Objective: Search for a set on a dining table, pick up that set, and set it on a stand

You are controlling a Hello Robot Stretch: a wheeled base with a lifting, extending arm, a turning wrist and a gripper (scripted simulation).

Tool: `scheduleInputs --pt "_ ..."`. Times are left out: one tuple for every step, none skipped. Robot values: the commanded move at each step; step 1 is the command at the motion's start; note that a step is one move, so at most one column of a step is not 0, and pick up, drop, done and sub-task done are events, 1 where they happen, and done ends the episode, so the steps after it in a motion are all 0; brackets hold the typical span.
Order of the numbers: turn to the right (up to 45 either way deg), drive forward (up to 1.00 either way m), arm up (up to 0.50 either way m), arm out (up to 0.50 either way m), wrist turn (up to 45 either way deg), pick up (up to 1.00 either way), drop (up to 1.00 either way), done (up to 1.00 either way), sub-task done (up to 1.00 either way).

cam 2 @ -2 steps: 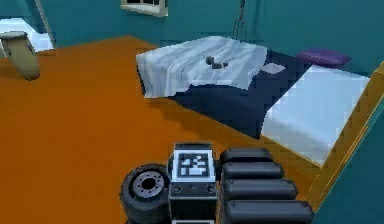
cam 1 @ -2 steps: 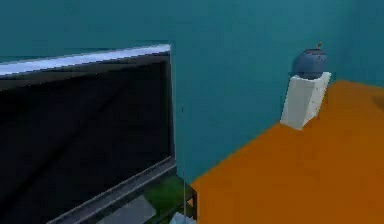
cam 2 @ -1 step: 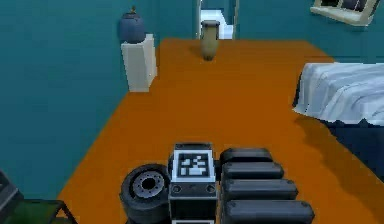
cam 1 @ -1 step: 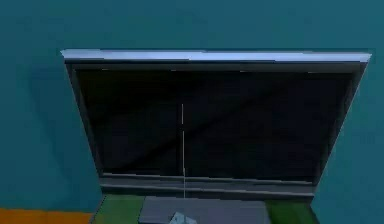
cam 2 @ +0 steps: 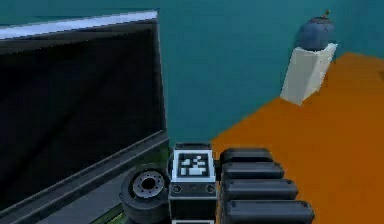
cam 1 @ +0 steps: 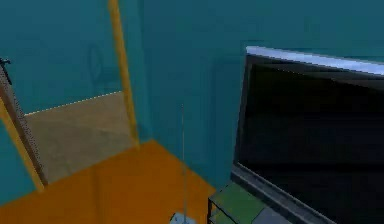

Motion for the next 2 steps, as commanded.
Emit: scheduleInputs --pt "-33.0 0.00 0.00 0.00 0.0 0.00 0.00 0.00 0.00" --pt "0.0 0.00 0.00 0.44 0.0 0.00 0.00 0.00 0.00"
